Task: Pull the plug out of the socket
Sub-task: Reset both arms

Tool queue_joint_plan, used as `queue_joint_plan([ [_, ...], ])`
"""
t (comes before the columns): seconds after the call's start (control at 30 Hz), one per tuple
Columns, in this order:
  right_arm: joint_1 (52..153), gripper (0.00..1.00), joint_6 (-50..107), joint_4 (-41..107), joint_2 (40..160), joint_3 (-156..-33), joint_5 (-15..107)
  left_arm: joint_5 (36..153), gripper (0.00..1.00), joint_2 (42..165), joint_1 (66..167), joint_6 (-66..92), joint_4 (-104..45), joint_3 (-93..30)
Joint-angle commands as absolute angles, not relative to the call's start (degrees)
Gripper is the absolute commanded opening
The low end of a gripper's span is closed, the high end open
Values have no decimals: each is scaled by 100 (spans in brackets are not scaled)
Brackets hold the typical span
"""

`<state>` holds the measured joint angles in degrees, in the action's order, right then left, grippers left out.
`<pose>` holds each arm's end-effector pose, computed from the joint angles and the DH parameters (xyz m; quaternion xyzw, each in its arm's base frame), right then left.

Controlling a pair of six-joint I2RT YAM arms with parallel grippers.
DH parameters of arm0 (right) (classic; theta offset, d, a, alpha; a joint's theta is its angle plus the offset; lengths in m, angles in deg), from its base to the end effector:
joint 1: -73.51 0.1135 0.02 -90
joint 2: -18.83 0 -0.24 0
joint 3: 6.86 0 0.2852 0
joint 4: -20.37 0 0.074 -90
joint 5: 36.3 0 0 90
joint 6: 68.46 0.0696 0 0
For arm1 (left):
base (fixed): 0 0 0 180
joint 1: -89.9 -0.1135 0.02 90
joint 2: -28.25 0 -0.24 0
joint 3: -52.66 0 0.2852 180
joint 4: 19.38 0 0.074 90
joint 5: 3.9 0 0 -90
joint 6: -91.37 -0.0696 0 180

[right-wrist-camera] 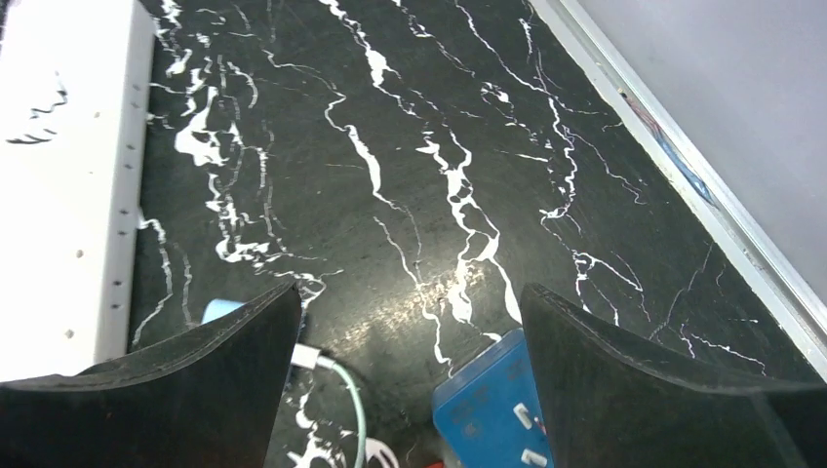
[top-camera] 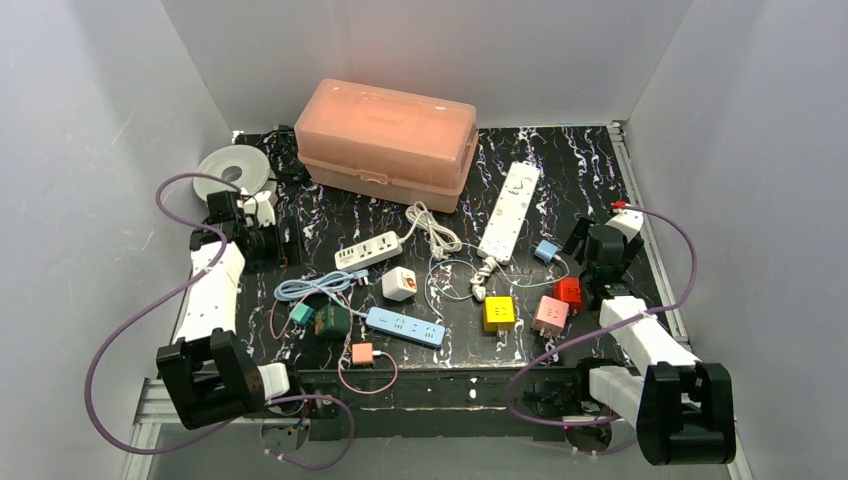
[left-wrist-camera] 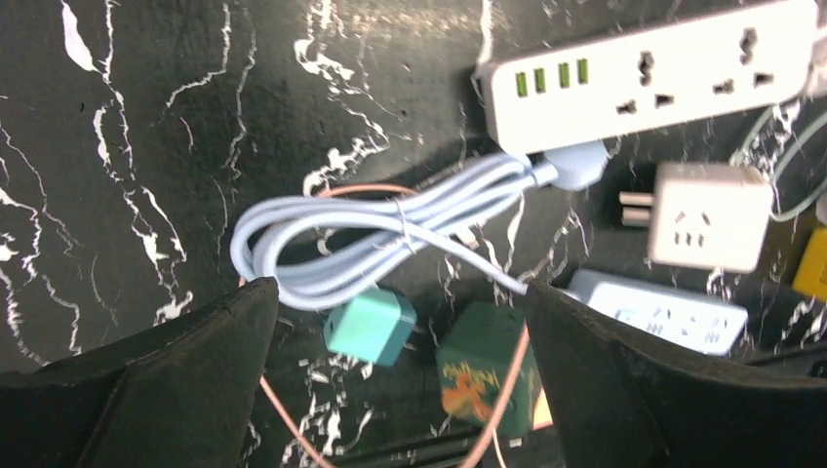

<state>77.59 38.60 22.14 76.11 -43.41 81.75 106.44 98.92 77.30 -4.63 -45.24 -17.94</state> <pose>0.2837 -0.0126 0.1626 0.2250 0.7863 -0.0992 0.5668 0.3478 0.0530 0.2787 0.0455 0.8384 -0.0633 0.5394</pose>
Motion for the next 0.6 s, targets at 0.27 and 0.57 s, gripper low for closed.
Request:
queue_joint_plan([
  [0.27,7721,91,3589,-355,8546,-3804,8805,11301,98,9760,7382,925,-847,802],
  [0.57,7721,92,3019,-821,8610,-3695,8448,10846,98,10139,7584,752,901,1884],
])
